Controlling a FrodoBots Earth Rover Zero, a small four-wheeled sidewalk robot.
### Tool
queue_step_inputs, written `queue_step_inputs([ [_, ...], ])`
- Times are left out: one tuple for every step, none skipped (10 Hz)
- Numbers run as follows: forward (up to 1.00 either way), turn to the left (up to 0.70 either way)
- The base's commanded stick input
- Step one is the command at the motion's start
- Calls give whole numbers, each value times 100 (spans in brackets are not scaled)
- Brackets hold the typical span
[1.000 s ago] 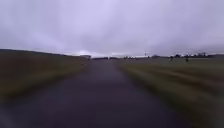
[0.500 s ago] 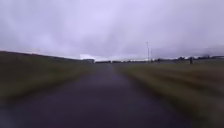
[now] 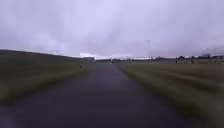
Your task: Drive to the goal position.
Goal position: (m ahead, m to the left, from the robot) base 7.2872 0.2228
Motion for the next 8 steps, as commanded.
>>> queue_step_inputs([
  [100, 2],
  [100, 1],
  [100, 0],
  [100, -1],
  [100, -2],
  [100, -8],
  [100, -16],
  [100, -15],
])
